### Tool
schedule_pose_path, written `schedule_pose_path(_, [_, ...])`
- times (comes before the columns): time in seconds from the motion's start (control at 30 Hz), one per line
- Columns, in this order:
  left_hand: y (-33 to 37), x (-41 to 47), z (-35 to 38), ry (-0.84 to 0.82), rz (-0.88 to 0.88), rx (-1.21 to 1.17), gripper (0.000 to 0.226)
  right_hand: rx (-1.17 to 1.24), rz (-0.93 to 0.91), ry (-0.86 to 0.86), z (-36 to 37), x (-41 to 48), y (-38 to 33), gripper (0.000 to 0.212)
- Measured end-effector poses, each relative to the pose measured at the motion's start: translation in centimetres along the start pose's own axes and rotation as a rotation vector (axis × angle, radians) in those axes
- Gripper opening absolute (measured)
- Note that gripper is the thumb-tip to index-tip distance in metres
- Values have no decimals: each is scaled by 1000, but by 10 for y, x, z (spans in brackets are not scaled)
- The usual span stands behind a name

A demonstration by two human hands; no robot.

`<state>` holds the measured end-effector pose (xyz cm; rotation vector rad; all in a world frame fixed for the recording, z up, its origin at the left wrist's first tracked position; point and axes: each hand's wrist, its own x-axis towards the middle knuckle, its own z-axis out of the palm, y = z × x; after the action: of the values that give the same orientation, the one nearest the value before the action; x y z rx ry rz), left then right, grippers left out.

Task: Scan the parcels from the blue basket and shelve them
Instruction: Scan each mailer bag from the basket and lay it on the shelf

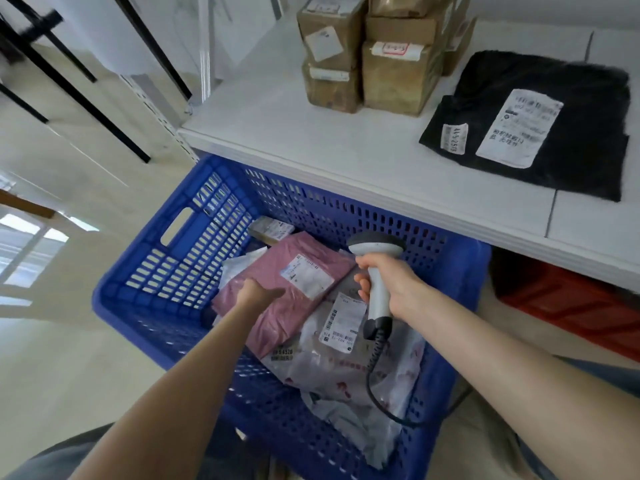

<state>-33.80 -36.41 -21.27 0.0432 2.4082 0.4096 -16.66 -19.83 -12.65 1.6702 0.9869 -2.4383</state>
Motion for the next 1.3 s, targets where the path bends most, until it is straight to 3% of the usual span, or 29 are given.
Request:
schedule_pose_path(0.1, [-22, 32, 15, -96, -196, -163, 82, 27, 37, 25, 14, 27, 12, 10])
schedule_pose_path(0.17, [-41, 65, 24, -117, -303, -224, 98, 61, 77, 13, 21, 42, 21, 13])
schedule_pose_path(0.23, [-53, 84, 29, -30, -331, -207, 126, 79, 106, 7, 24, 55, 29, 14])
schedule_pose_path(0.27, [-58, 94, 30, 58, -311, -170, 127, 72, 114, 8, 25, 61, 33, 14])
schedule_pose_path(0.37, [-46, 105, 17, 163, -160, 33, 114, 24, 106, 6, 26, 75, 40, 11])
schedule_pose_path(0.57, [-41, 153, -2, -5, -61, 318, 98, -30, 79, 11, 26, 98, 47, 9])
schedule_pose_path(0.63, [-43, 149, -4, 8, 70, 389, 67, -65, 77, 20, 26, 98, 50, 10])
schedule_pose_path(0.7, [-45, 138, -11, 22, 120, 308, 24, -95, 69, 28, 26, 94, 51, 11])
schedule_pose_path(0.73, [-47, 135, -17, 52, 125, 259, 18, -97, 63, 29, 27, 90, 50, 10])
schedule_pose_path(0.9, [-33, 99, -74, 131, 249, 132, 13, -94, -26, 13, 32, 56, 31, 6])
schedule_pose_path(0.97, [-23, 80, -101, 111, 320, 211, 10, -96, -83, 6, 35, 35, 21, 6])
schedule_pose_path(1.07, [-2, 47, -137, 91, 423, 294, 24, -70, -185, 21, 37, 5, 7, 11])
schedule_pose_path(1.2, [32, -16, -171, 106, 580, 278, 29, -59, -341, 104, 31, -46, -11, 12])
schedule_pose_path(1.3, [54, -57, -181, 129, 688, 275, 19, 9, -419, 163, 21, -74, -20, 13])
